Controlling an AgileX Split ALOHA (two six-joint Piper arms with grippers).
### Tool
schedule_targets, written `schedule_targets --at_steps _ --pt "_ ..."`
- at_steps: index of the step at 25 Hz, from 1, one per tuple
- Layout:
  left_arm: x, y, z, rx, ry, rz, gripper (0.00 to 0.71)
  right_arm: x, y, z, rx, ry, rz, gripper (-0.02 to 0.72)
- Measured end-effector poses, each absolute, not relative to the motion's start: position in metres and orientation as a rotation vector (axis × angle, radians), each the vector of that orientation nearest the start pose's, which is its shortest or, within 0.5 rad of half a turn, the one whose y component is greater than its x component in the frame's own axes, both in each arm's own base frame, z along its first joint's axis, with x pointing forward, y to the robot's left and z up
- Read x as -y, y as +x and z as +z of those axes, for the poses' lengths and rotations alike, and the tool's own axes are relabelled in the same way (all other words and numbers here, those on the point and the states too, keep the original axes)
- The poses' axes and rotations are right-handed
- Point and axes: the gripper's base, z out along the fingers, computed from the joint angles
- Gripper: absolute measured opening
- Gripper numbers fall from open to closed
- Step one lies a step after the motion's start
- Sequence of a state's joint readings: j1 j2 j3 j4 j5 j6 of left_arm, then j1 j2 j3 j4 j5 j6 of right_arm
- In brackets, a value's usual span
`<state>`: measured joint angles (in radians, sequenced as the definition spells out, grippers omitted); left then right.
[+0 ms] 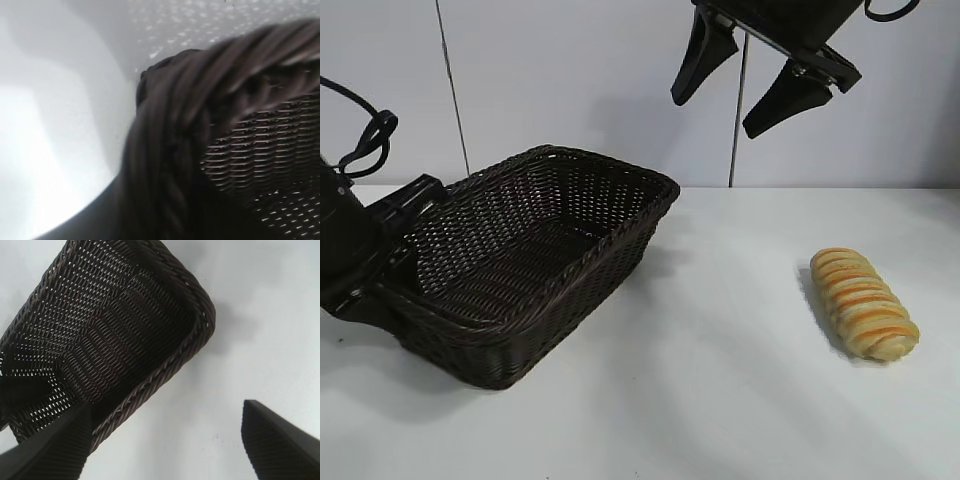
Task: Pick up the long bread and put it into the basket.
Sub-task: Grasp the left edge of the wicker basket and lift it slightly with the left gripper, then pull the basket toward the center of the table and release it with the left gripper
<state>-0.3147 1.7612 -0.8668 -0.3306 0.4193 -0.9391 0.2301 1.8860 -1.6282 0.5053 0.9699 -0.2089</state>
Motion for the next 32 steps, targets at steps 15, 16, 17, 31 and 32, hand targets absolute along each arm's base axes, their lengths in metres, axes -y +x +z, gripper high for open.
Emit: schedule_targets --at_steps 15,16,17,31,32 --pt "0.121 0.317 0.181 -2.756 -1.024 -0.55 0.104 -0.13 0.395 0.285 -2.632 -0.318 0.652 0.591" --pt "0.123 0.32 0.185 -2.755 -0.997 -0.557 0.104 -0.13 0.395 0.285 -2.632 -0.318 0.652 0.591" --pt "0.123 0.322 0.188 -2.756 -0.972 -0.562 0.104 -0.13 0.395 0.285 -2.632 -0.318 0.652 0.591" --pt "0.109 0.36 0.197 -2.968 -0.357 -0.652 0.104 -0.13 0.395 0.285 -2.632 -0.318 0.652 0.591" --pt "0.111 0.367 0.2 -2.966 -0.286 -0.663 0.104 -0.13 0.395 0.285 -2.633 -0.32 0.65 0.591"
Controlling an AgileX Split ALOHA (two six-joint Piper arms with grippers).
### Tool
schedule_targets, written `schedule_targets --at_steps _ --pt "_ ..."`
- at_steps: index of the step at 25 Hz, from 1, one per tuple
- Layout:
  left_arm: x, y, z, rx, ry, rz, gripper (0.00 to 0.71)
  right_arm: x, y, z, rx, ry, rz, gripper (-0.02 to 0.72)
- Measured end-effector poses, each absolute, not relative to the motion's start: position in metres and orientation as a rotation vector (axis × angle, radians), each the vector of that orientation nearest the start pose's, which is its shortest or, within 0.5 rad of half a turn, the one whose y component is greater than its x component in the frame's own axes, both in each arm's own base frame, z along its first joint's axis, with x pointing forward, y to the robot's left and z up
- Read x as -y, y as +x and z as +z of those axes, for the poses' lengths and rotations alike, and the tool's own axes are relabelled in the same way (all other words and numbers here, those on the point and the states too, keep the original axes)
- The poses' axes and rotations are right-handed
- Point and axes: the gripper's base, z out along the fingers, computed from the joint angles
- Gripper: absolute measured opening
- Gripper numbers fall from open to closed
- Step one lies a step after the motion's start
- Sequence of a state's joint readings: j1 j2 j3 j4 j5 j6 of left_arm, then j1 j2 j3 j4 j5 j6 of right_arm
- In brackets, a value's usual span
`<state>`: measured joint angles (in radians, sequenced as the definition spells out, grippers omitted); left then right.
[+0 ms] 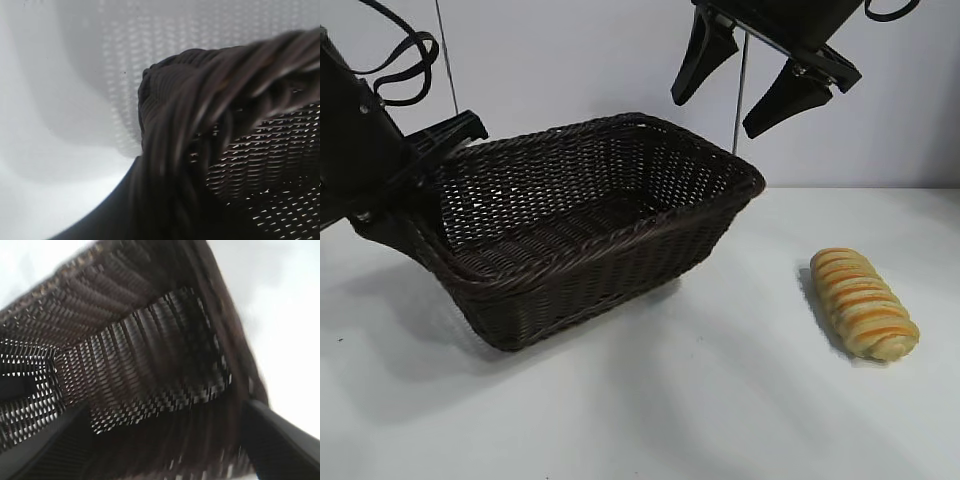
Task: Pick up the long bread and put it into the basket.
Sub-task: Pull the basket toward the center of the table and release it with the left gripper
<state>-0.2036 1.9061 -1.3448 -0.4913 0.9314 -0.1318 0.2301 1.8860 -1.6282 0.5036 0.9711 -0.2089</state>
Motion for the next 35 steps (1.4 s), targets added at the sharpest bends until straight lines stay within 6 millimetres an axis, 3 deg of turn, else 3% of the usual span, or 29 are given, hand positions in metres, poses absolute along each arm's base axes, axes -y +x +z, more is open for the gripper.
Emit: schedule_targets --at_steps 6,12,26,35 --pt "0.118 0.395 0.198 -3.023 0.011 -0.653 0.104 -0.13 0.395 0.285 -2.635 -0.321 0.65 0.591" --pt "0.122 0.406 0.192 -3.041 0.22 -0.644 0.104 -0.13 0.395 0.285 -2.635 -0.322 0.649 0.591" --pt "0.122 0.417 0.155 -3.064 0.214 -0.61 0.104 -0.13 0.395 0.285 -2.635 -0.322 0.649 0.591" --pt "0.122 0.419 0.151 -3.053 0.21 -0.595 0.104 -0.13 0.395 0.285 -2.635 -0.322 0.649 0.591"
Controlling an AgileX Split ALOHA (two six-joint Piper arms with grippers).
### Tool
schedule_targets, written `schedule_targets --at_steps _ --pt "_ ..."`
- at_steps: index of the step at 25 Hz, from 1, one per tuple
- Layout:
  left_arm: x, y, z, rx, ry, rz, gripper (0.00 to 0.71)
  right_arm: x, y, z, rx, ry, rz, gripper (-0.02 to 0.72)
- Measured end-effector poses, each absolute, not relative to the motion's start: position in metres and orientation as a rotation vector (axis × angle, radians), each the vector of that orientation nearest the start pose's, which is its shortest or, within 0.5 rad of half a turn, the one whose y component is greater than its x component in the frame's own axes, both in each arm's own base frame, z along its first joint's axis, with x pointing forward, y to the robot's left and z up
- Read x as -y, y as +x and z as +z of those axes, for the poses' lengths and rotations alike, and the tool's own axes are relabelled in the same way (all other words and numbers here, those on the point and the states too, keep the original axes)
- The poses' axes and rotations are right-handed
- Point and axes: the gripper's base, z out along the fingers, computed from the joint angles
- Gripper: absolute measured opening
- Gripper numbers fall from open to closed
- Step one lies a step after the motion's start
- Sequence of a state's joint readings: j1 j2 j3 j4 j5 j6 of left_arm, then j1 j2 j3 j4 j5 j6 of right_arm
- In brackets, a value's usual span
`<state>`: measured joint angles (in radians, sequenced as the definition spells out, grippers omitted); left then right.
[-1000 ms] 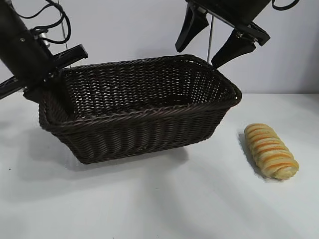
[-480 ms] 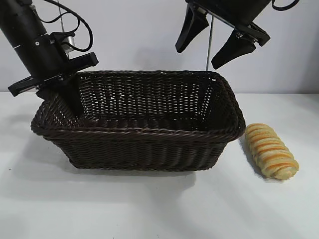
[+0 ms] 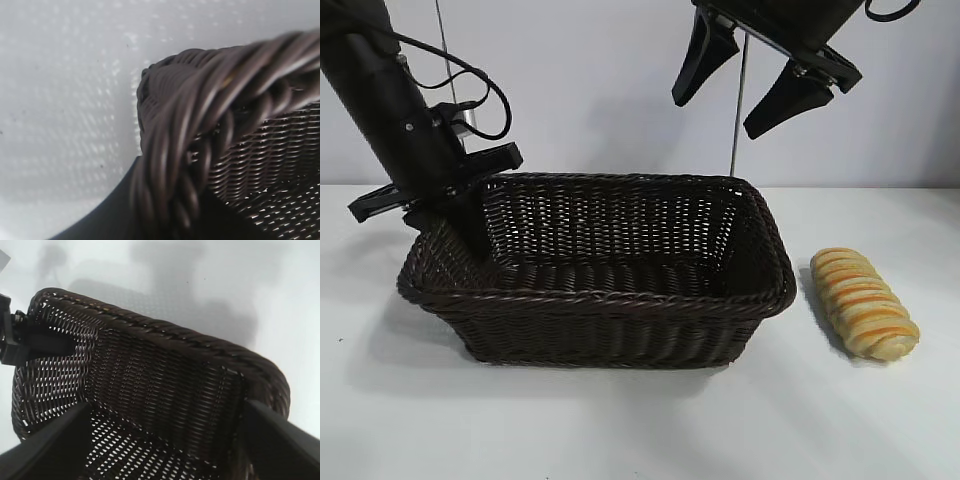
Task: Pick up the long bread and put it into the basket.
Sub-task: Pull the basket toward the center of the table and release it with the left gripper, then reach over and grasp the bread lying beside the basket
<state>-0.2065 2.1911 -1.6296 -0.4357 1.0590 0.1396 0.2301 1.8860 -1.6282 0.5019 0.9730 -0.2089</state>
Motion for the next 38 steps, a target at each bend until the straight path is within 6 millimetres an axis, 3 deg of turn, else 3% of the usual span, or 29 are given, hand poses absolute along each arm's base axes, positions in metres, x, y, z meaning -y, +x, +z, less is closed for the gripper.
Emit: schedule_targets --at_steps 4,6,12,15,22,38 --pt "0.122 0.419 0.151 -3.053 0.21 -0.595 0.105 -0.13 0.395 0.285 -2.635 -0.322 0.649 0.591" --pt "0.122 0.42 0.152 -3.051 0.209 -0.597 0.143 -0.13 0.395 0.285 -2.635 -0.322 0.649 0.591" --pt "0.124 0.42 0.153 -3.044 0.198 -0.619 0.433 -0.13 0.395 0.285 -2.636 -0.322 0.649 0.591" --pt "0.124 0.42 0.153 -3.046 0.199 -0.62 0.501 -0.13 0.395 0.285 -2.636 -0.322 0.649 0.591" --pt "0.121 0.417 0.171 -3.021 0.235 -0.587 0.523 -0.13 0.395 0.285 -2.636 -0.322 0.649 0.591" --pt "0.116 0.392 0.261 -2.863 0.308 -0.581 0.523 -0.13 0.395 0.285 -2.636 -0.322 0.649 0.591"
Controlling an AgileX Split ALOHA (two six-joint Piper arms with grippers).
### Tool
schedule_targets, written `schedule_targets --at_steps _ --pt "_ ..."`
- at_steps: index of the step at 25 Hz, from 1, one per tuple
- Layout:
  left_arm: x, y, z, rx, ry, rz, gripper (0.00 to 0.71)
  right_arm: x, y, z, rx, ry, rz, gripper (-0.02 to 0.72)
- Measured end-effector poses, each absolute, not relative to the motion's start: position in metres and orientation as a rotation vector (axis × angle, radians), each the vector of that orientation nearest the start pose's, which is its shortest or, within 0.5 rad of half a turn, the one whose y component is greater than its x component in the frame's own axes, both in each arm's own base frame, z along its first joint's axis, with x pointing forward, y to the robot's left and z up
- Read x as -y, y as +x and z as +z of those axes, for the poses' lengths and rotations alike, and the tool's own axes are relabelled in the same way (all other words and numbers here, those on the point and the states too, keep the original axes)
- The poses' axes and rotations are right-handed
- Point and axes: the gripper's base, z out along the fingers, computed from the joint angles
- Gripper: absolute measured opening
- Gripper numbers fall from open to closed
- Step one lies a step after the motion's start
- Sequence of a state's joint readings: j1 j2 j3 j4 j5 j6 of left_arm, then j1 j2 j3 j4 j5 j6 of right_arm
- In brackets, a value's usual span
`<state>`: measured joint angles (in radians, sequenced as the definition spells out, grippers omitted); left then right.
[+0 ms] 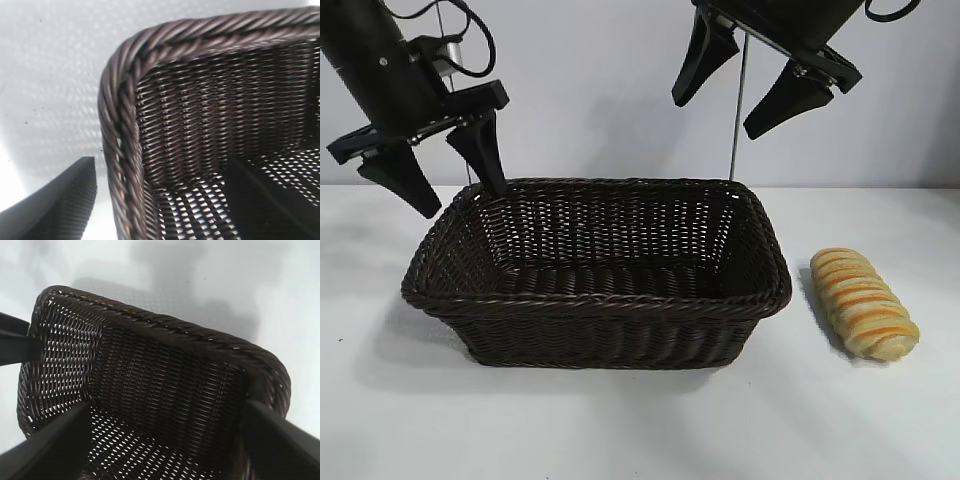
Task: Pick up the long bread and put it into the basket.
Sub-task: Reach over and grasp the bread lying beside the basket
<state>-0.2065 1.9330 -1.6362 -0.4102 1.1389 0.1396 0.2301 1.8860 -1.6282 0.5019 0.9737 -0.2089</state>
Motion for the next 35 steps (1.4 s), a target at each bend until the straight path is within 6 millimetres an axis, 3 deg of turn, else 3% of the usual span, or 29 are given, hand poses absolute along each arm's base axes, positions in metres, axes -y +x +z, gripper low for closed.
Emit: schedule_targets --at_steps 5,16,25,35 --pt "0.116 0.383 0.283 -2.817 0.271 -0.626 0.523 -0.13 0.395 0.285 -2.636 -0.322 0.649 0.591" --pt "0.124 0.383 0.288 -2.795 0.161 -0.786 0.523 -0.13 0.395 0.285 -2.638 -0.323 0.649 0.591" --pt "0.129 0.376 0.252 -2.803 -0.105 -0.958 0.523 -0.13 0.395 0.285 -2.64 -0.32 0.65 0.591" --pt "0.14 0.374 0.251 -2.786 -0.089 -0.979 0.523 -0.13 0.395 0.285 -2.645 -0.312 0.654 0.591"
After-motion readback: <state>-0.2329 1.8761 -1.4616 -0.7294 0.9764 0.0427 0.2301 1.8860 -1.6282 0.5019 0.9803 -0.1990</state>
